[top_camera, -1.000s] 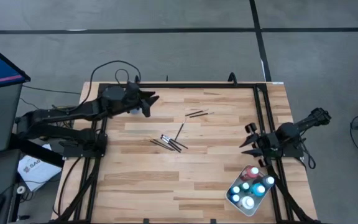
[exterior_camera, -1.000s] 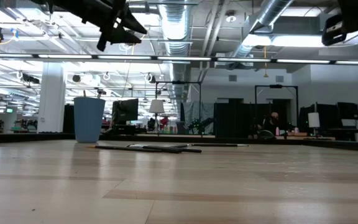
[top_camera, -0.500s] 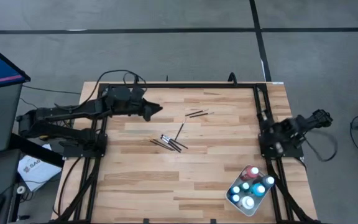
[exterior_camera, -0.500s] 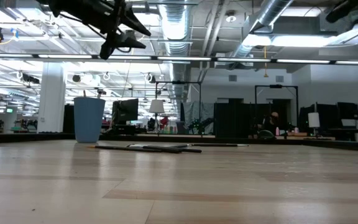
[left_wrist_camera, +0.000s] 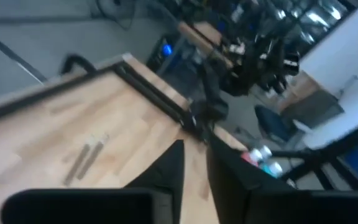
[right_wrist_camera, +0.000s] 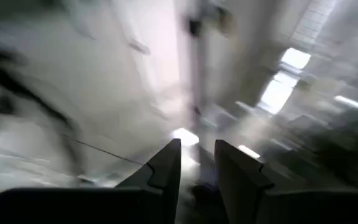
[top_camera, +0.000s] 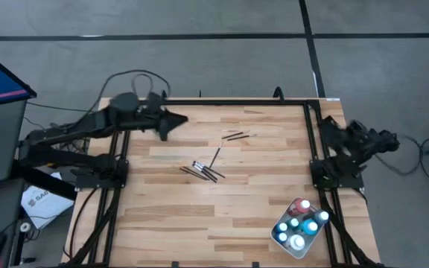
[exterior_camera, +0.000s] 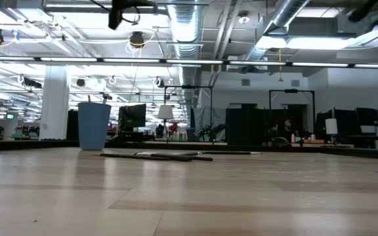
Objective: Pick & Place Paint Supplies
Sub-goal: Put the silver paint brush into the blue cup
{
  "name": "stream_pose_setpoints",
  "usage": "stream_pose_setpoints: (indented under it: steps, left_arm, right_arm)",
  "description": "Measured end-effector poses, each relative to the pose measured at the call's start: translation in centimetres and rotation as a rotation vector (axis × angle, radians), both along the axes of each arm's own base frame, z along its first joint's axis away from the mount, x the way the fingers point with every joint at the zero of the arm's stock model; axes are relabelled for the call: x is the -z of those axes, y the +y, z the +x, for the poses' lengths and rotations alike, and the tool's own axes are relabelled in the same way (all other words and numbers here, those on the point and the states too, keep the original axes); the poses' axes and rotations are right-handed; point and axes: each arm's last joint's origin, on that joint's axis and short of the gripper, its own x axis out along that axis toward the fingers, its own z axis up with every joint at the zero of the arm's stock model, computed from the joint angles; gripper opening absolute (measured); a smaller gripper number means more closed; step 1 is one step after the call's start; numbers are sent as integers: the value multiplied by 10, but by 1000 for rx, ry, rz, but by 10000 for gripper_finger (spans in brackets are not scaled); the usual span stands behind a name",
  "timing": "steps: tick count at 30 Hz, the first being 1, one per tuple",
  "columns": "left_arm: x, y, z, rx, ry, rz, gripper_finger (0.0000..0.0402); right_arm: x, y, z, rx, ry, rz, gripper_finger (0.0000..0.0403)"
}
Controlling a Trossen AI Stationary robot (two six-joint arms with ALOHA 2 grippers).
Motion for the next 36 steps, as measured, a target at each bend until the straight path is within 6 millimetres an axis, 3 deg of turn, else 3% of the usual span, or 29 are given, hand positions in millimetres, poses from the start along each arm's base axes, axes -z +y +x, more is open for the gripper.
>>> stream_pose_setpoints:
  steps: [3, 6, 9, 13, 17, 21, 24, 28, 32, 36]
  left_arm:
    - [-6, 0, -18, -72, -4, 22, 26]
    - [-7, -1, -32, -136, 3, 34, 5]
    - [-10, -2, -41, -180, -5, 45, 3]
    - [-13, -3, -47, -193, -26, 60, 9]
    - [-15, -4, -51, -200, -22, 80, 23]
    - [-14, -6, -56, -196, 0, 110, 49]
    - [-13, -7, -61, -181, 38, 146, 73]
    - [-10, -11, -73, -172, 76, 144, 98]
    - [-10, -16, -89, -167, 98, 156, 110]
    - [-14, -20, -101, -174, 63, 164, 113]
  right_arm:
    - [-17, -4, 10, 210, 368, 179, 91]
    - [-40, -8, 13, 386, 549, 350, 91]
    - [-61, -6, 21, 498, 620, 441, 91]
    - [-88, 1, 39, 568, 694, 388, 92]
    - [-101, 9, 79, 702, 779, 345, 93]
    - [-116, 7, 110, 712, 785, 343, 93]
    - [-115, 3, 141, 638, 861, 266, 93]
    - [-103, -10, 184, 380, 986, 249, 93]
    - [-97, -36, 207, 311, 1039, 532, 93]
    - [-80, -63, 224, 335, 1253, 768, 93]
